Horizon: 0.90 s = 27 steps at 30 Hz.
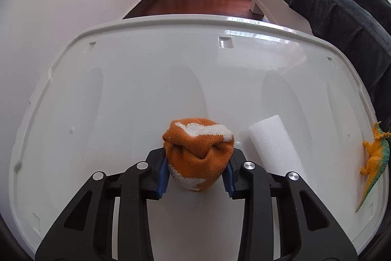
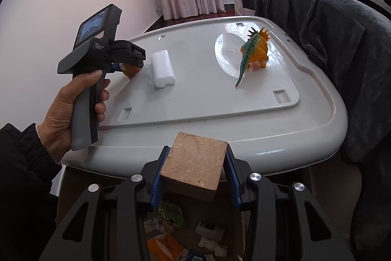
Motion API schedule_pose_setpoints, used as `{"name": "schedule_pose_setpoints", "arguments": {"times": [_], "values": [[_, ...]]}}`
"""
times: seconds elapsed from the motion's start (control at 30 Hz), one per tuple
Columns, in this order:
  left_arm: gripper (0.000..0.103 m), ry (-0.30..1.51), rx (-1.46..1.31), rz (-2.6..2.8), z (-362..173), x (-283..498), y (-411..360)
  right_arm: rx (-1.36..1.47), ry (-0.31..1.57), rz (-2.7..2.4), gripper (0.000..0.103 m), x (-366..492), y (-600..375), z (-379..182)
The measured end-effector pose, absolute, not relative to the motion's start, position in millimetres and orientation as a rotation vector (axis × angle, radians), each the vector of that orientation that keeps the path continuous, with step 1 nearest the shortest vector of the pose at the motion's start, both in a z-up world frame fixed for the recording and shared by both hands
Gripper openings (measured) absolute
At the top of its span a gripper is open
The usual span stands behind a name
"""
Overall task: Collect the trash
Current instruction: 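Grasp the orange knit hat with the left gripper while the right gripper holds the block, then lower the hat and wooden block into the box and open both grippers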
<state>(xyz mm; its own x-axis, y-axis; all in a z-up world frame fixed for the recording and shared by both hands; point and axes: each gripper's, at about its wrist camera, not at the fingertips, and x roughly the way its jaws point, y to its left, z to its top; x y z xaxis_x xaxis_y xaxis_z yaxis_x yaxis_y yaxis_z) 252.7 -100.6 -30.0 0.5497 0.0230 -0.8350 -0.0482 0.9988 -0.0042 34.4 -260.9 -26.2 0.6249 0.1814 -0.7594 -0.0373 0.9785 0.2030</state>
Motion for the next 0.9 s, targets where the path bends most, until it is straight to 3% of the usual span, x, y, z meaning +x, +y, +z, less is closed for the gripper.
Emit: {"name": "schedule_pose_setpoints", "arguments": {"times": [0.2, 0.4, 0.63, 0.9], "values": [[0.031, 0.984, -0.028, 0.037, -18, 231, -89, 0.186, 0.857, 0.135, 0.042, 41, -260, -12], [0.031, 0.938, -0.034, 0.026, 18, 183, -77, 0.167, 0.708, 0.132, 0.042, 38, -263, 37], [0.031, 0.938, -0.02, -0.013, 40, 108, -75, 0.133, 0.782, 0.152, 0.042, 5, -249, 17], [0.031, 0.985, 0.031, -0.067, 26, -1, -77, 0.108, 0.836, 0.166, 0.042, -37, -230, -6]]}}
